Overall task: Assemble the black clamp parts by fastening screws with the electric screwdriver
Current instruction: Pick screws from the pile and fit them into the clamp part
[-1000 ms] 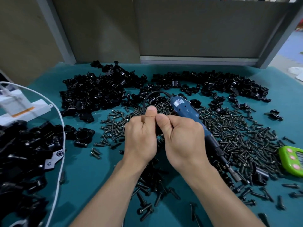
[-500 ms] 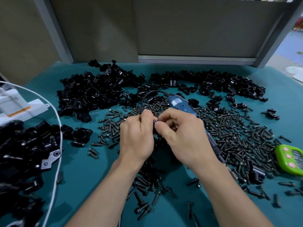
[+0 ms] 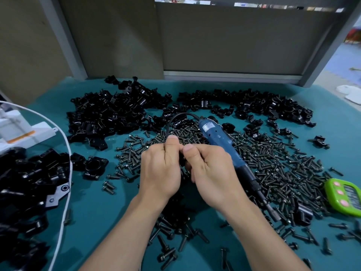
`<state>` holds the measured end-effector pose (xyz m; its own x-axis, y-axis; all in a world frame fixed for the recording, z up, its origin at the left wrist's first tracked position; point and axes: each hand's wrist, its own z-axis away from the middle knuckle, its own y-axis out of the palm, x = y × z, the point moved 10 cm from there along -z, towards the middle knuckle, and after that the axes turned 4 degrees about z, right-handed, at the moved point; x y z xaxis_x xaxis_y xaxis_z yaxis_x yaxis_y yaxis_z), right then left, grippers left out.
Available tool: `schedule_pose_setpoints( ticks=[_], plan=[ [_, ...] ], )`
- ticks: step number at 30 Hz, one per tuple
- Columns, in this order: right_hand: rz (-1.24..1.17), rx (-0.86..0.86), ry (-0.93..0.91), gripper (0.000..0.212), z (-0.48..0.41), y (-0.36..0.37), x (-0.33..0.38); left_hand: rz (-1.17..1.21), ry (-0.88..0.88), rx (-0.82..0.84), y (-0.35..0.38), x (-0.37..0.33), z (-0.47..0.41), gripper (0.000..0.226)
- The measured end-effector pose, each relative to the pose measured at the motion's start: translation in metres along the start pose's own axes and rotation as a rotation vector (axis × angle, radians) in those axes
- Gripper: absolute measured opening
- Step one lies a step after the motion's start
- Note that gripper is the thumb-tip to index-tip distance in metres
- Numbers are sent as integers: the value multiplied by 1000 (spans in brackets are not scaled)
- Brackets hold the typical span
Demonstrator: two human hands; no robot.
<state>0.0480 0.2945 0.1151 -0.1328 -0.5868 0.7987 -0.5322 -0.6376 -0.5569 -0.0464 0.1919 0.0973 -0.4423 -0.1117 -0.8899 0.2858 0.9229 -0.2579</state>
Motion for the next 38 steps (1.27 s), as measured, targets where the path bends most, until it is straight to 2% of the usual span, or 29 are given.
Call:
schedule_pose_setpoints(
  ticks=[2, 5, 9, 13, 17, 23, 26, 29, 33, 38],
  plan=[
    [36, 70, -24, 40, 0, 0, 2, 21, -10, -3, -2, 0, -1, 63],
    [57, 0, -46, 24, -1, -9, 5, 20, -69, -5, -2, 3, -1, 55],
    [-25, -76, -54, 16, -2, -14, 4, 118, -167, -12, -1, 13, -2, 61],
    [-109, -90, -40, 15, -2, -15, 0, 330, -257, 50, 8, 19, -1, 72],
    [-122, -136, -21, 17, -4, -21, -5, 358, -188, 98, 10, 11, -2, 66],
    [-254, -106, 28, 8, -6, -17, -12, 350, -143, 158, 17, 10, -6, 55],
    [-225, -59, 1, 11, -7, -14, -9, 273, -148, 167, 19, 9, -4, 60],
    [-89, 11, -60, 14, -6, -7, -3, 119, -103, 96, 10, 5, -4, 61],
    [43, 36, -89, 36, -6, -1, 0, 52, -75, 61, 2, 2, -6, 51],
    [-10, 38, -62, 44, -5, 3, -3, 0, -74, 17, -5, 2, -6, 48]
  ],
)
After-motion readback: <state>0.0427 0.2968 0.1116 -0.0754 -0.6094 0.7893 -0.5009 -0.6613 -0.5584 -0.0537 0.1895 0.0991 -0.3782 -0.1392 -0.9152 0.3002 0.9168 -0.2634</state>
